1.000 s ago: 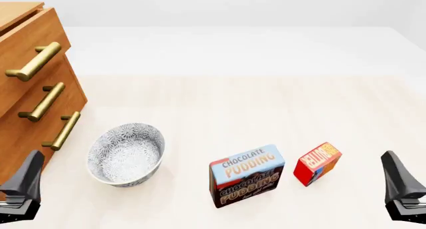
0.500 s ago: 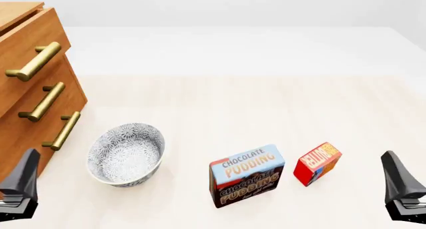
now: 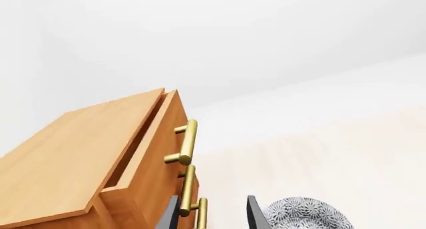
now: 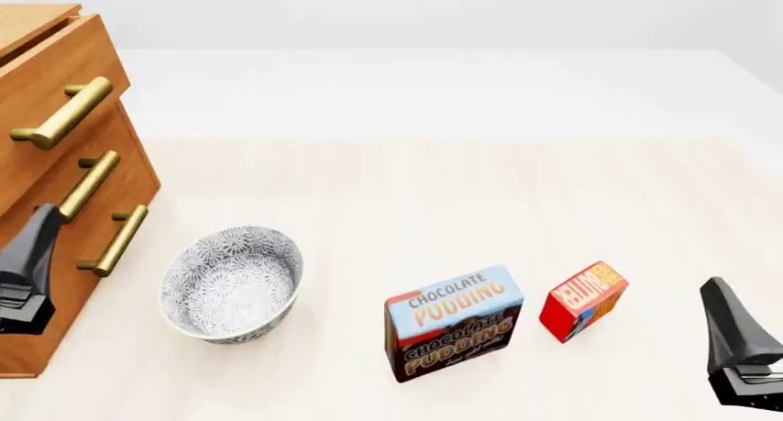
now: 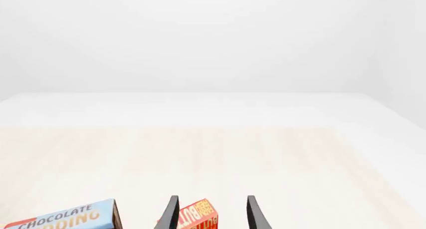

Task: Put the butter at the back in the top drawer of the cabinet and close it.

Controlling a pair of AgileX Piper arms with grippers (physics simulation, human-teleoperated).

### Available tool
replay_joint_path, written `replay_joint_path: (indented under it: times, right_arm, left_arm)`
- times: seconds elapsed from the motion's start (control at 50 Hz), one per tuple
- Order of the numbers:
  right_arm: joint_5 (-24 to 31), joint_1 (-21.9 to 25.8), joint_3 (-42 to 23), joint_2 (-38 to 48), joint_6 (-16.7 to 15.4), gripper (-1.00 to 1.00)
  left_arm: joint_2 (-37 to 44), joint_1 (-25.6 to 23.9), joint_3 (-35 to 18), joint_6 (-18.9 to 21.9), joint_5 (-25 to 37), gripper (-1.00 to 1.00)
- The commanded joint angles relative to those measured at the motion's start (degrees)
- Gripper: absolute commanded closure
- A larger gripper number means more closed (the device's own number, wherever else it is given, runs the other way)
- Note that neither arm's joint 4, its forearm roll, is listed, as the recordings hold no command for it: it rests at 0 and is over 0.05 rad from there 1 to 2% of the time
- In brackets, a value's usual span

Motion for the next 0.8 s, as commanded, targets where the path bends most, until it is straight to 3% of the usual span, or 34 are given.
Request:
replay_joint_path:
  times: [0.02, 0.56, 0.8]
  right_arm:
    - [0.00, 0.00, 0.00, 0.00, 0.00, -1.00]
    - [0.00, 0.00, 0.00, 0.00, 0.00, -1.00]
    - [0.00, 0.00, 0.00, 0.00, 0.00, -1.00]
  left_arm:
    - [4.57, -1.20, -5.28, 5.90, 1.18, -1.00]
    - [10.30, -3.49, -9.71, 23.26, 2.98, -1.00]
    - [12.28, -3.86, -10.48, 27.58, 2.85, -1.00]
